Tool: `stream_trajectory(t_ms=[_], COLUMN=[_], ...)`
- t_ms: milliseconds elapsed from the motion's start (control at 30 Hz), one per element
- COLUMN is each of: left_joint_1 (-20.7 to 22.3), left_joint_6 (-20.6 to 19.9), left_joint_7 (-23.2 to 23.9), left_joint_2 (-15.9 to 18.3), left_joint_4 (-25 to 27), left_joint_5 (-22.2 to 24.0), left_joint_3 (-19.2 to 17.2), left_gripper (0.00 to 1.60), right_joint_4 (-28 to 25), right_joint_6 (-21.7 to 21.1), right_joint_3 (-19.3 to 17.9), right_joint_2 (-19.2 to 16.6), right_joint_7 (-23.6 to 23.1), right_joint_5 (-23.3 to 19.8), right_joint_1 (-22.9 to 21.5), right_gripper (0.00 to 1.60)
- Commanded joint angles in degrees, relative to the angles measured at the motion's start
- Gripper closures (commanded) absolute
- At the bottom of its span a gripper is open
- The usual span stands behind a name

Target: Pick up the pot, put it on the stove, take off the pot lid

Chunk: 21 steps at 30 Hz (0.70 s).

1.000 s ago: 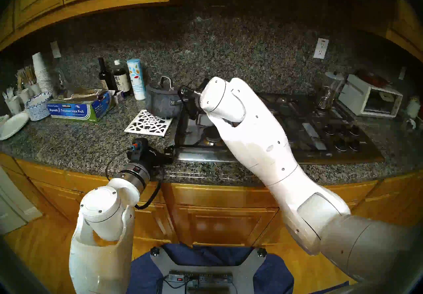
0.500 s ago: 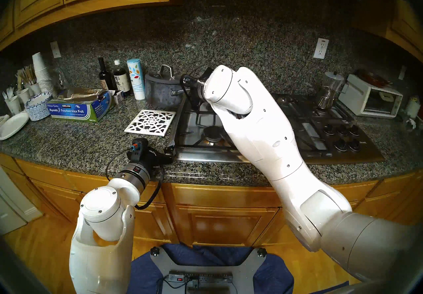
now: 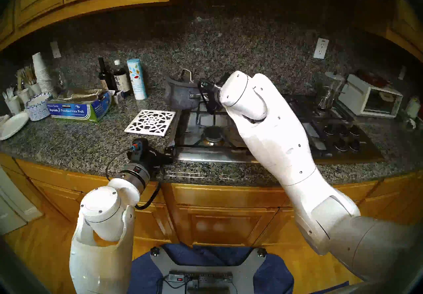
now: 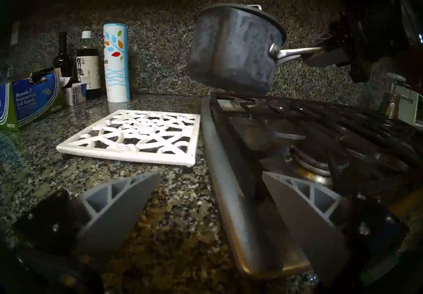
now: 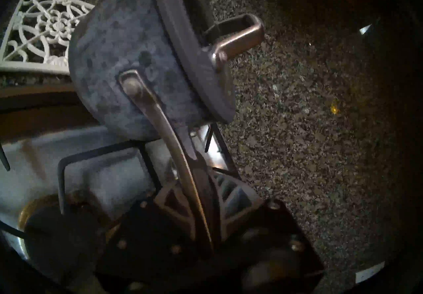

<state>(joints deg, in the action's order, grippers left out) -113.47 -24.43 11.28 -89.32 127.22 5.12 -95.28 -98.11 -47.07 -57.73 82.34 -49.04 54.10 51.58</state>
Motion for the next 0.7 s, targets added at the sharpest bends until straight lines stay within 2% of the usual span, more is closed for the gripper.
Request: stream_trajectory(t_ms=[0,100,300,367,433,567,600,633,667], left_joint_1=[1.03,1.04,1.05,1.05,1.06,1.06,1.06,1.07,1.07], left_joint_6=[0.61,0.60,0.58,0.57,0.57,0.56,0.56,0.56,0.56], left_joint_7=[0.05,0.10,0.21,0.26,0.27,0.33,0.35,0.37,0.40], left_joint_2=[0.00,-0.04,-0.15,-0.18,-0.19,-0.26,-0.27,-0.29,-0.32], left_joint_4=[1.83,1.81,1.78,1.77,1.76,1.75,1.75,1.75,1.74], left_joint_5=[0.01,-0.04,-0.13,-0.16,-0.17,-0.24,-0.25,-0.27,-0.29], left_joint_3=[0.11,0.09,0.05,0.03,0.03,0.00,0.00,-0.01,-0.03], left_gripper=[0.00,0.00,0.00,0.00,0.00,0.00,0.00,0.00,0.00], right_joint_4=[-5.88,-7.98,-8.54,-10.78,-9.34,-11.86,-11.12,-13.07,-11.87], right_joint_6=[-0.24,-0.86,-1.45,-1.46,-1.21,-1.17,-1.16,-1.24,-0.88], right_joint_3=[-2.05,-2.24,-2.30,-1.93,-1.70,-1.19,-1.19,-1.18,-0.76], right_joint_2=[-1.23,-2.49,-4.07,-5.68,-5.63,-8.61,-8.65,-9.77,-10.29], right_joint_7=[2.28,1.88,1.80,1.74,1.90,1.73,1.96,1.66,1.90], right_joint_5=[1.62,1.88,2.59,3.25,3.51,4.96,5.22,5.50,6.19], right_joint_1=[-2.12,-1.19,-0.56,0.44,-0.16,1.43,1.31,2.29,1.99], right_gripper=[1.60,1.60,1.60,1.60,1.60,1.60,1.60,1.60,1.60])
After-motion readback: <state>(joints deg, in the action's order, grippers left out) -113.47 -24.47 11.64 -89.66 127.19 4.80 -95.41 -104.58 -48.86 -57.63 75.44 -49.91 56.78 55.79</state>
